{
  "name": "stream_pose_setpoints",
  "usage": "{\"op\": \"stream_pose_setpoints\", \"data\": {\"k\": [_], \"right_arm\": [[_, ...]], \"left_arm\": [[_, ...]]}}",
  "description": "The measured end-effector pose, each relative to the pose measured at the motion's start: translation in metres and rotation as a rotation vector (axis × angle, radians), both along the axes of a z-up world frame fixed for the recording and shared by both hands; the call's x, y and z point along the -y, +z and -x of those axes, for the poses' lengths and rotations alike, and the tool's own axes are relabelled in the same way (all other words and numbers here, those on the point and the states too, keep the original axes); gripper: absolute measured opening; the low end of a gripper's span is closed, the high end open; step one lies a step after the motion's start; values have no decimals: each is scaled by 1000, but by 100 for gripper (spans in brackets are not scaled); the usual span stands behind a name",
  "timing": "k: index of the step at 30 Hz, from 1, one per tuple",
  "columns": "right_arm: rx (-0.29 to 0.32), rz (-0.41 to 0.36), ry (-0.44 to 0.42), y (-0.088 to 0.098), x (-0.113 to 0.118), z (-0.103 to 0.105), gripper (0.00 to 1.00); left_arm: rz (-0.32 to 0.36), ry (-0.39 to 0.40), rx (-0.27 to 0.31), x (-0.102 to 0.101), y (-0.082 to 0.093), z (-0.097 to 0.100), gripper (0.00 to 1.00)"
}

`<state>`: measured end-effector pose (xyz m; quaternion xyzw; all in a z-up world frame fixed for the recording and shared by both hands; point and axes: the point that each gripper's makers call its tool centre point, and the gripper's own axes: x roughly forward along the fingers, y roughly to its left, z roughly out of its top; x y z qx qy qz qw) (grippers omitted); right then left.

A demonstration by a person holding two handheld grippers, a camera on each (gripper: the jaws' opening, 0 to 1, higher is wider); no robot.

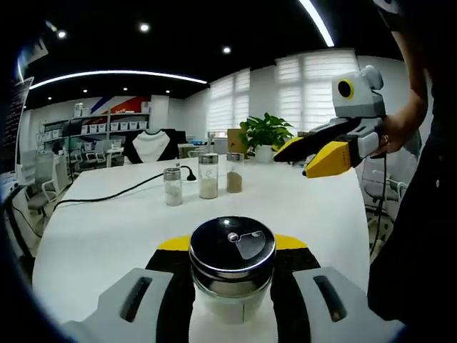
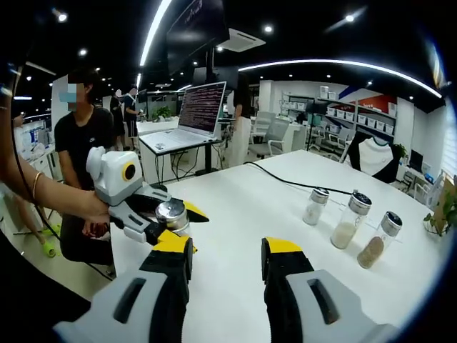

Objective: Rotate the seasoning bottle until the label or dispensing opening points toward the visible target arrow and the bottle remains upright within the marked orientation range

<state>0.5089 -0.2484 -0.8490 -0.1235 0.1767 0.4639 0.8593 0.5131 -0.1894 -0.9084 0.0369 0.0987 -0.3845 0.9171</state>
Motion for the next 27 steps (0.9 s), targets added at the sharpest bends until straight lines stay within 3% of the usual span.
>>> {"op": "stream_pose_setpoints", "data": {"k": [11, 15, 18, 23, 27], "right_arm": [[-13, 36, -50, -3, -1, -11, 37], [-14, 45, -53, -4, -3, -10, 37], [-20, 51, -46, -6, -6, -7, 37], [-17, 58, -24, -5, -12, -4, 37], [-17, 45, -28, -2, -12, -2, 37]], "left_arm": [[-4, -109, -28, -10, -23, 10, 41], [19, -152, -17, -11, -20, 13, 41], [58, -196, -72, -9, -22, 16, 42], [38, -164, -80, -14, -21, 16, 43], [25, -125, -81, -20, -20, 17, 51]]}}
